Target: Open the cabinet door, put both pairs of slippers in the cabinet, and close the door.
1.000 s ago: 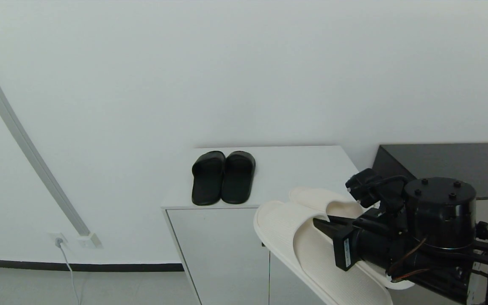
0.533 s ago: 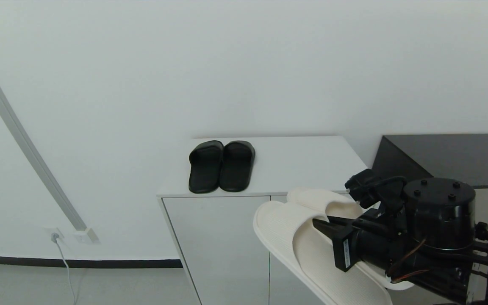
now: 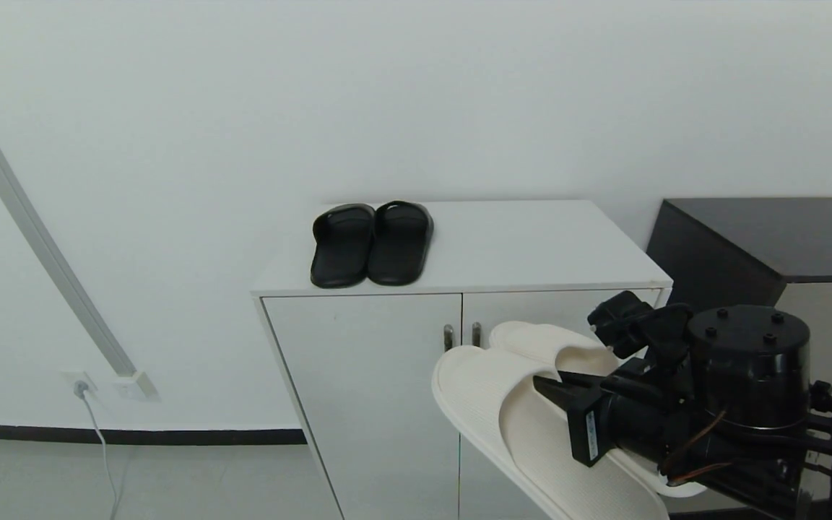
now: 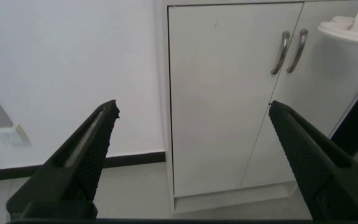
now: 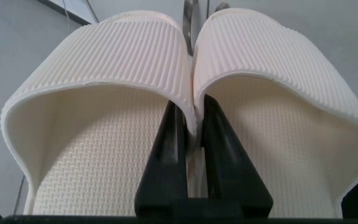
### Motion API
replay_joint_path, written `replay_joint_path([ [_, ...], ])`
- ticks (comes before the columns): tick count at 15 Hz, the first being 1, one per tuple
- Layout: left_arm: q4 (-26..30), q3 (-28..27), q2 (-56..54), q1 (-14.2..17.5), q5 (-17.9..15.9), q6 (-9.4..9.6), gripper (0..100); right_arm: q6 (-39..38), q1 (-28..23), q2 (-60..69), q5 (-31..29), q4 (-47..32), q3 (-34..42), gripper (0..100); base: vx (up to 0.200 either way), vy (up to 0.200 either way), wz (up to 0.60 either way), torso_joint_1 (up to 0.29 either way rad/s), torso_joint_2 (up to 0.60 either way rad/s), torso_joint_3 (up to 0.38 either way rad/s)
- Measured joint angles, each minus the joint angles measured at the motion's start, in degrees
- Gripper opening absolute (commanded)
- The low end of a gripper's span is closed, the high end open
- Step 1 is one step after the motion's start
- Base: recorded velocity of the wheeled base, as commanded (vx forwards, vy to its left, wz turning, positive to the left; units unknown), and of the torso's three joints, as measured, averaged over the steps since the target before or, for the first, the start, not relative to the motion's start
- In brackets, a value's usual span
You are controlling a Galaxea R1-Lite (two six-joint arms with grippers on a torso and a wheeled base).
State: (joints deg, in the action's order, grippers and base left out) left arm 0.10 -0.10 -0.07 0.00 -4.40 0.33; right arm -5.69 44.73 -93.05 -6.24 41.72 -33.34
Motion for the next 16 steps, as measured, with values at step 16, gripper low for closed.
replay_joint_path([
  [16,0.00,0.00,0.00,0.00,-0.06,-0.11,100,0.52,0.87,-0.11,0.17,0.00,1.16,0,0.000,0.000,0.00,-0.148,0.49,0.334],
])
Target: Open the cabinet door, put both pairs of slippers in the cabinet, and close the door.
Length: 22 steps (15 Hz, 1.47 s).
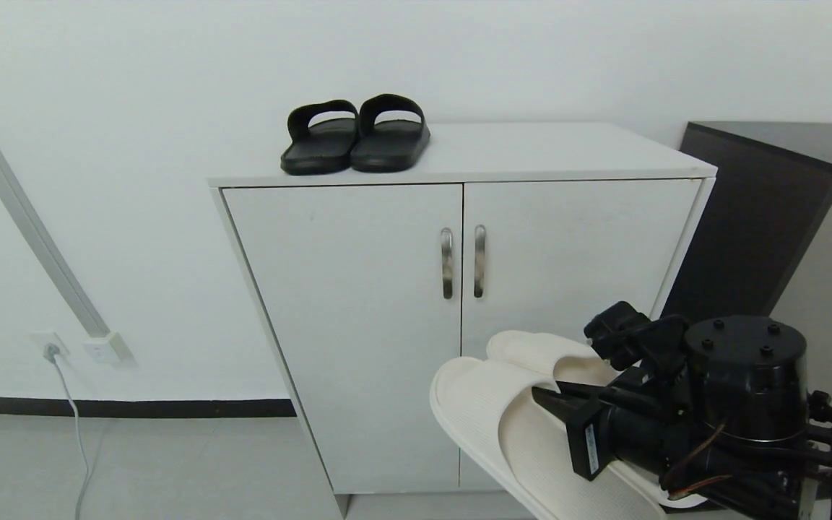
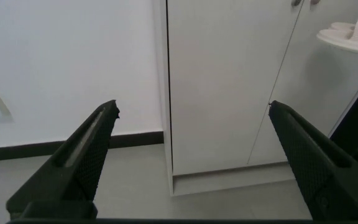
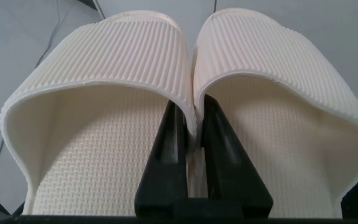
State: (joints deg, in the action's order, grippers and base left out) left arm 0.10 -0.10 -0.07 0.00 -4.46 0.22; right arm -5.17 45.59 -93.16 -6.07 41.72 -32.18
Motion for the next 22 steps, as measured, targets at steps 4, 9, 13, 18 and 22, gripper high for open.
replay_joint_path([
  [4,0.00,-0.04,0.05,0.00,0.06,0.02,100,0.00,-0.01,-0.17,0.00,0.02,0.38,0,0.000,0.000,0.00,-0.038,0.43,0.383],
  [9,-0.10,-0.34,0.26,0.00,0.09,0.29,100,0.00,-0.01,-0.67,0.02,0.10,0.63,0,0.000,0.000,0.00,0.000,0.03,0.021],
  [13,-0.32,-5.74,1.97,-0.18,-0.16,-2.57,100,0.02,0.02,-0.74,0.09,0.11,0.85,0,0.000,0.000,0.00,-0.004,0.08,0.076],
  [18,-3.97,-14.79,19.09,-2.43,-8.70,-2.62,100,0.09,-0.01,-0.78,0.09,3.47,1.71,0,0.000,0.000,0.00,0.000,0.03,0.014],
  [22,-15.37,-18.83,37.50,-4.63,-17.26,-0.27,100,0.16,0.00,-0.78,0.17,4.56,2.54,0,0.000,0.000,0.00,0.000,0.00,0.000],
])
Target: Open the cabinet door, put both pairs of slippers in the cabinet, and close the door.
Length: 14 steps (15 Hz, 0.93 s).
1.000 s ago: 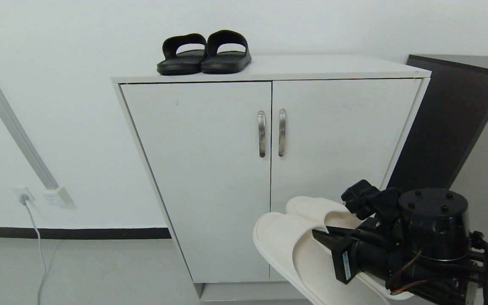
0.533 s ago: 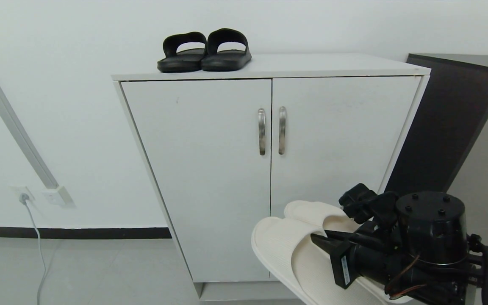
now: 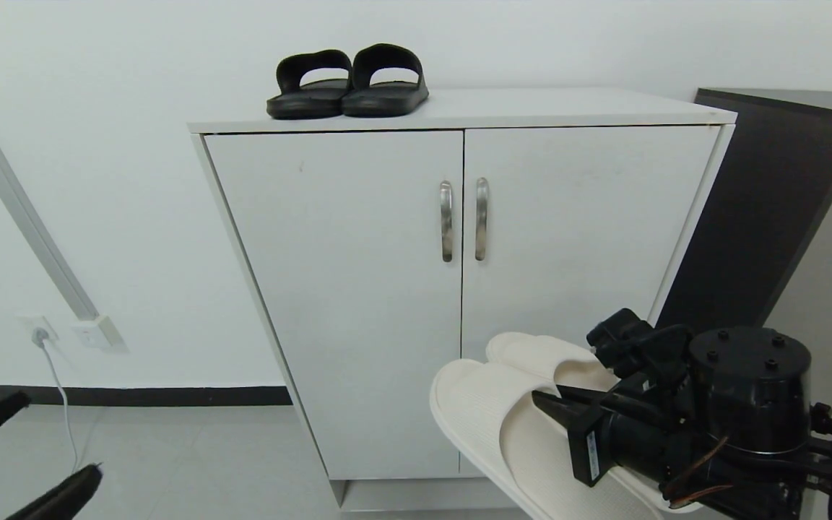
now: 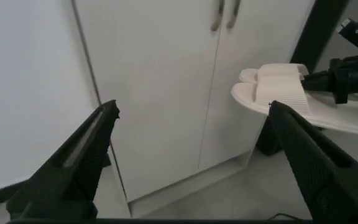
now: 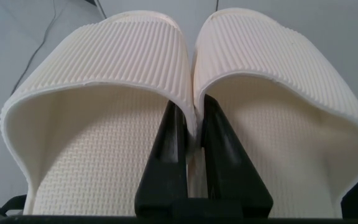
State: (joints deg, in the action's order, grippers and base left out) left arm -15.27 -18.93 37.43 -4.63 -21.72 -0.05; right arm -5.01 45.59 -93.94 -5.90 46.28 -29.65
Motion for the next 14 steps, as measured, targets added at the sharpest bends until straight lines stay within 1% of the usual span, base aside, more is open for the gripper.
replay_joint_path([
  [2,-6.45,-2.28,9.26,-0.88,-2.57,2.18,100,0.04,-0.01,0.00,0.05,0.00,0.29,0,0.000,0.000,0.00,0.000,0.00,0.000],
  [3,-9.83,-3.75,14.08,-2.19,-3.58,2.94,100,0.01,-0.01,0.00,0.07,-0.02,0.38,0,0.000,0.000,0.00,0.000,0.00,0.000],
  [4,-12.69,-5.34,17.98,-4.21,-4.22,3.22,100,0.01,0.00,0.00,0.10,-0.02,0.46,0,0.000,0.000,0.00,0.000,0.00,0.000],
  [5,-14.88,-7.41,21.94,-6.85,-4.55,2.91,100,0.01,0.00,0.00,0.10,0.01,0.52,0,0.000,0.000,0.00,0.000,0.00,0.000],
  [7,-17.02,-13.26,28.92,-12.56,-4.83,0.48,100,0.01,-0.01,0.00,0.10,0.01,0.63,0,0.000,0.000,0.00,0.000,0.00,0.000],
  [8,-17.15,-15.91,31.87,-14.93,-4.83,-0.28,100,0.01,-0.01,0.00,0.11,0.04,0.73,0,0.000,0.000,0.00,0.000,0.00,0.000],
  [11,-17.59,-23.81,39.83,-22.15,-4.88,-1.23,100,0.01,0.00,-0.22,0.21,0.04,0.82,0,0.000,0.000,0.00,0.000,0.00,0.000],
  [12,-17.57,-26.19,42.26,-24.28,-4.88,-1.80,100,0.00,0.00,-0.41,0.29,-0.07,0.84,0,0.000,0.000,0.00,0.000,0.00,0.000],
  [14,-17.54,-30.76,46.58,-28.29,-5.25,-5.25,100,0.01,0.02,-0.90,0.66,0.00,0.84,0,0.000,0.000,0.00,0.000,0.00,0.000],
])
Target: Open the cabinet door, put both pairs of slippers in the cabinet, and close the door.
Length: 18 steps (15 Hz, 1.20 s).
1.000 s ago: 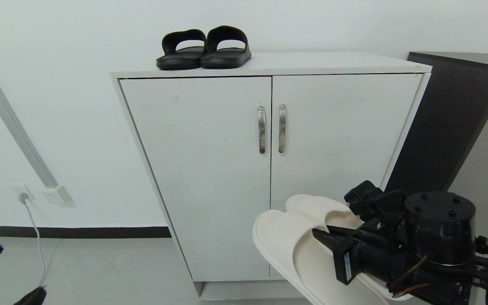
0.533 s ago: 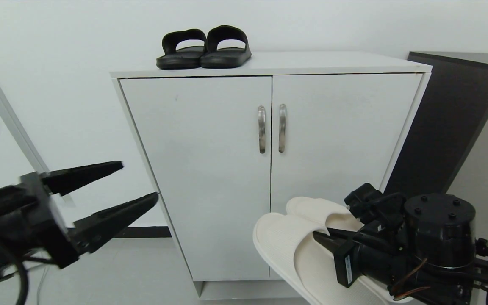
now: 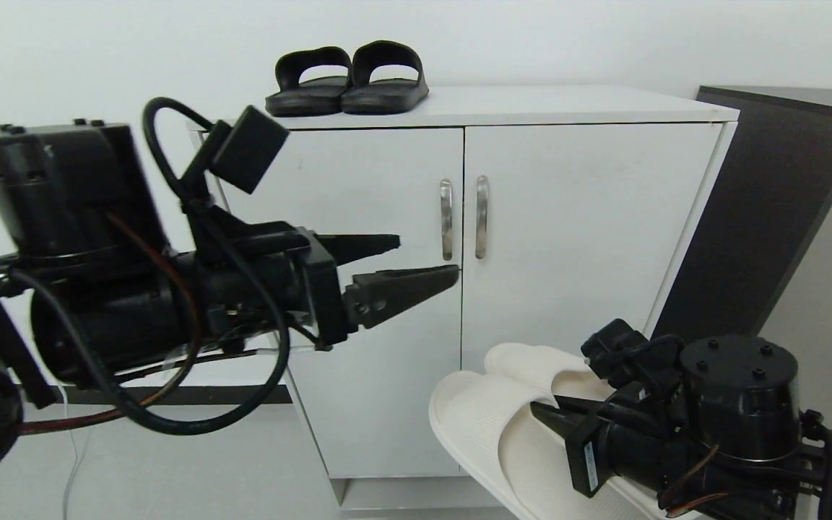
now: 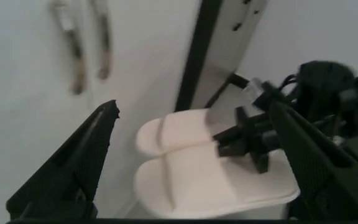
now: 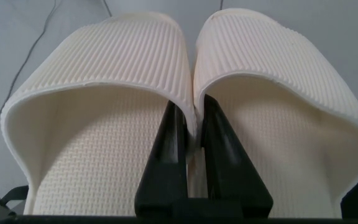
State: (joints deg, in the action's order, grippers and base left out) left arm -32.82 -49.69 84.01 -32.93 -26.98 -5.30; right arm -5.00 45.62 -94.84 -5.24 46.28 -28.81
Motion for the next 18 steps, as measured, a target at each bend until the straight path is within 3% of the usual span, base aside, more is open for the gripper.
replay_joint_path([
  [3,-0.11,-7.62,7.45,-1.99,-1.02,-2.61,100,-0.01,0.02,-0.37,-0.01,-0.02,0.12,0,0.000,0.000,0.00,0.000,0.00,0.000],
  [5,-0.13,-12.96,11.82,-2.38,-4.50,-7.42,100,0.00,0.07,-0.39,-0.01,0.00,0.32,0,0.000,0.000,0.00,0.000,0.00,0.000],
  [8,0.11,-19.43,16.80,-2.33,-6.61,-11.39,100,0.00,0.09,-0.44,-0.04,0.01,0.34,0,0.000,0.000,0.00,0.000,0.00,0.000],
  [11,0.48,-23.74,21.20,-1.28,-5.86,-11.93,100,0.02,0.16,-0.44,-0.01,0.01,0.48,0,0.000,0.000,0.00,0.000,0.00,0.000],
  [18,0.37,-25.92,23.80,1.26,-2.06,-11.93,100,0.76,0.40,-0.88,-0.22,0.01,0.43,0,0.000,0.000,0.00,0.000,0.00,0.000],
])
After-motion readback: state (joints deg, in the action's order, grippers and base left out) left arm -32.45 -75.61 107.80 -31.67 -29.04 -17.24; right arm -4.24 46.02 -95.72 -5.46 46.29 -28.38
